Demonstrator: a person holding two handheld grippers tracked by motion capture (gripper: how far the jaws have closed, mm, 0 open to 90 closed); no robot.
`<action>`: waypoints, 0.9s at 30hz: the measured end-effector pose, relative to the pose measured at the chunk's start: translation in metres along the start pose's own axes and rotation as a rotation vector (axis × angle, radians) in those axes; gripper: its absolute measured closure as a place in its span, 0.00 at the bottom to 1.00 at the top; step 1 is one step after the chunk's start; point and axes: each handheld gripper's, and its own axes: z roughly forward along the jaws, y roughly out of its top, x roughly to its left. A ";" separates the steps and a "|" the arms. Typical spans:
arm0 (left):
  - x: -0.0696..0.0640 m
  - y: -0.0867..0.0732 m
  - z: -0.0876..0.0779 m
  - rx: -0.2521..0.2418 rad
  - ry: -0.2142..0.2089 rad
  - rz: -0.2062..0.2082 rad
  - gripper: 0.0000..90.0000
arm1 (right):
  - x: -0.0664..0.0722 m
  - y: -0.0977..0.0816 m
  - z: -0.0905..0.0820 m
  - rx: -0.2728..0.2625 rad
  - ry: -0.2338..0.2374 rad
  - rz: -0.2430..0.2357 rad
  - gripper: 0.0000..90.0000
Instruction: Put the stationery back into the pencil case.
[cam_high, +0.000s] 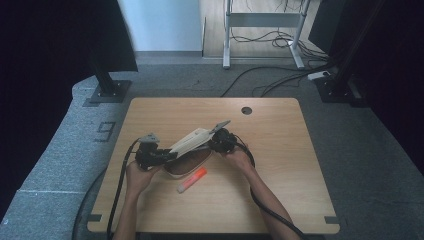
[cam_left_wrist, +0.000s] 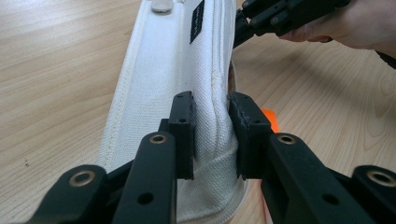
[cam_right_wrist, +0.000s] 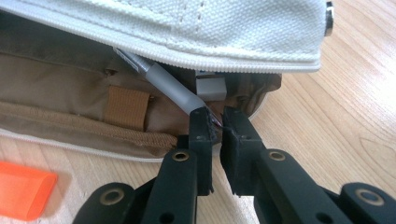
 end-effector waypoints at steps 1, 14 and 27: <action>0.000 0.000 0.000 0.000 0.000 0.000 0.80 | 0.000 0.000 0.000 0.000 0.000 0.000 0.89; 0.001 -0.001 0.000 -0.004 -0.002 -0.007 0.80 | -0.001 -0.003 -0.018 -0.040 0.020 -0.008 0.56; 0.002 -0.001 0.000 -0.002 -0.003 -0.007 0.80 | 0.014 -0.008 -0.035 -0.055 0.067 -0.057 0.29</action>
